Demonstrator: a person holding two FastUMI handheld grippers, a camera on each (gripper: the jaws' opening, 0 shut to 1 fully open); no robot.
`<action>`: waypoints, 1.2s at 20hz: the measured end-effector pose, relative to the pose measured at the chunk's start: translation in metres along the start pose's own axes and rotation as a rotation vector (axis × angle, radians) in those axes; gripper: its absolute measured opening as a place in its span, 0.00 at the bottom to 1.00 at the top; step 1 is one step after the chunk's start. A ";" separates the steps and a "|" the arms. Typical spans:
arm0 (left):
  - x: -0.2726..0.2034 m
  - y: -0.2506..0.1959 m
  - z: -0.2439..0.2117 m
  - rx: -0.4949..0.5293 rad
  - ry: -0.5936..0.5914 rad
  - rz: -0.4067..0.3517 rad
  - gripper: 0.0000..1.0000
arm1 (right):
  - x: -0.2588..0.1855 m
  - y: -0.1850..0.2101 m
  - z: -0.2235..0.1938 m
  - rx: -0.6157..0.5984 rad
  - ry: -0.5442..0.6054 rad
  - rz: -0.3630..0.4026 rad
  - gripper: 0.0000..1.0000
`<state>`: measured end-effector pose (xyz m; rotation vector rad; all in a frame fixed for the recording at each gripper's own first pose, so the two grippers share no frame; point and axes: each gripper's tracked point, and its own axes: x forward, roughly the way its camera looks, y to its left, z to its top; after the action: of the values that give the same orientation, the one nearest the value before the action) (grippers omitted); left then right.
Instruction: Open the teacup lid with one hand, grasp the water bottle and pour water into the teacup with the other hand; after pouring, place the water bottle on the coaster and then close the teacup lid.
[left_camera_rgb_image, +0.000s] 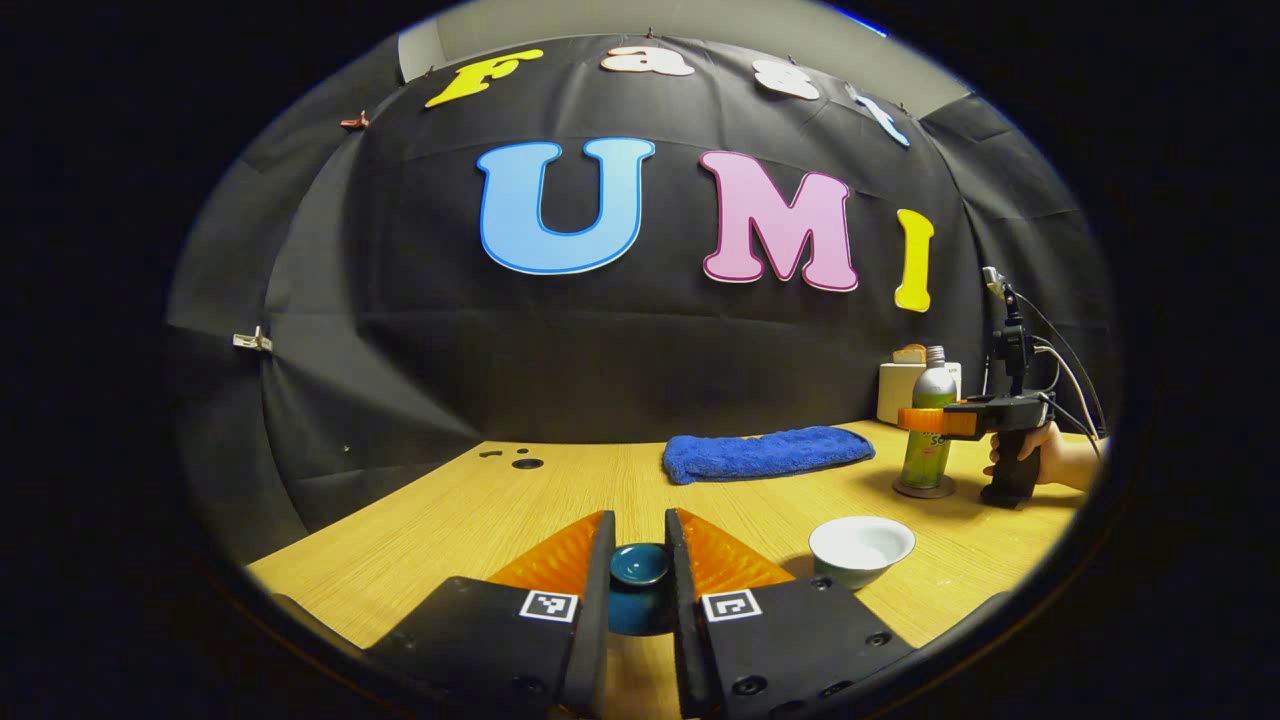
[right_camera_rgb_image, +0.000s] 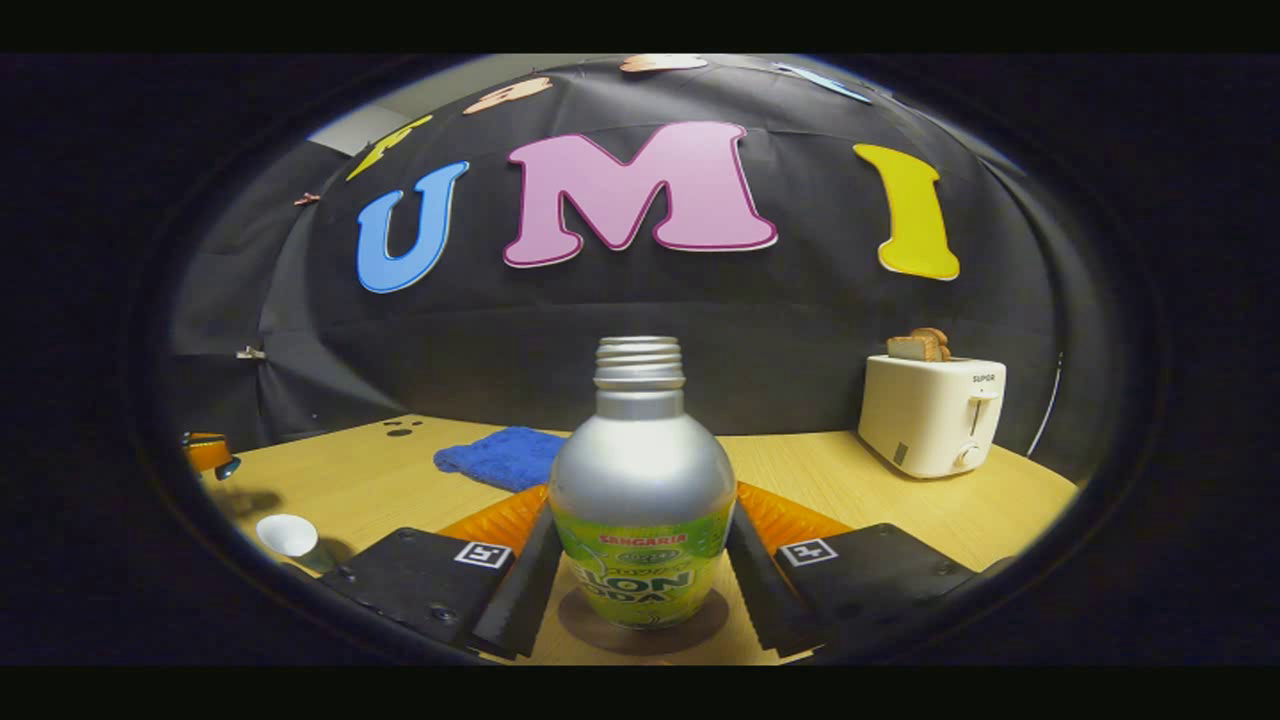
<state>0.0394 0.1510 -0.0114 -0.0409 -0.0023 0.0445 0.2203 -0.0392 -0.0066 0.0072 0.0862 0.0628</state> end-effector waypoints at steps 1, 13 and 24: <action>0.000 0.000 0.000 0.000 0.000 0.000 0.31 | 0.000 0.000 -0.001 -0.004 0.005 -0.002 0.82; -0.001 0.000 0.000 -0.001 0.002 0.007 0.31 | -0.027 -0.003 -0.006 -0.008 0.037 -0.064 0.99; -0.001 0.001 0.001 -0.001 0.003 0.019 0.31 | -0.102 0.012 0.018 -0.039 -0.032 -0.062 0.99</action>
<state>0.0380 0.1521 -0.0110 -0.0422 0.0013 0.0631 0.1201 -0.0337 0.0200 -0.0330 0.0530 0.0019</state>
